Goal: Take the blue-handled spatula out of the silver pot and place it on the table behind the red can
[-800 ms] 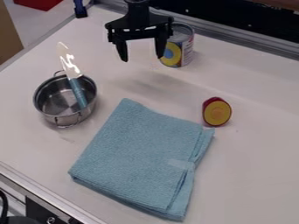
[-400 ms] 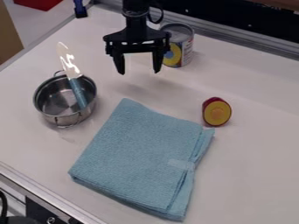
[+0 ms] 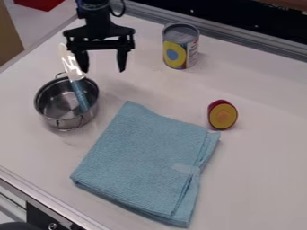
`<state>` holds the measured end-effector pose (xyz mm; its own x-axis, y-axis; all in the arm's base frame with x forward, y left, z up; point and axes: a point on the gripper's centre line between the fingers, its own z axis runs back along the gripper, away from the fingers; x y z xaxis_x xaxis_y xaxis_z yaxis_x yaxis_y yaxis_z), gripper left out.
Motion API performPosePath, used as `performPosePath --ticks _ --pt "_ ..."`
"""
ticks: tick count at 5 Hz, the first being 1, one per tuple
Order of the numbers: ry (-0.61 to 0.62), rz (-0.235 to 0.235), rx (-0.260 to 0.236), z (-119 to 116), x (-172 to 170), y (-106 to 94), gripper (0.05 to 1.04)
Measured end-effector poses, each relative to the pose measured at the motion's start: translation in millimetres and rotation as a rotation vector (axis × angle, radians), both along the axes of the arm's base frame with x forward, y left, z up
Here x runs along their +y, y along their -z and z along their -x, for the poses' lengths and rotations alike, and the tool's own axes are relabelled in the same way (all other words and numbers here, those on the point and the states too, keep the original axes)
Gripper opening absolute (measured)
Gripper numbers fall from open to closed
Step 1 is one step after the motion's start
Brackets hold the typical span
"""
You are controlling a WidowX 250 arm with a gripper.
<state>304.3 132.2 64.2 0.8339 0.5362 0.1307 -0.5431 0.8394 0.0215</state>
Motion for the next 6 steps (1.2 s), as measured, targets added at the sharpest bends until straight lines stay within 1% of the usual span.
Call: performPosePath --ticks 1,2,4,5,6 --pt "0.034 0.018 -0.032 27.6 16.8 -9.0 0.999" --pt "0.036 0.034 -0.035 45.0 28.6 -13.2 0.999" --pt "0.016 0.018 0.002 54.4 20.4 1.8 0.999" --pt "-0.006 0.017 -0.009 56.1 14.7 10.1 0.999" --pt "-0.023 0.017 -0.018 53.4 12.5 9.9 0.999"
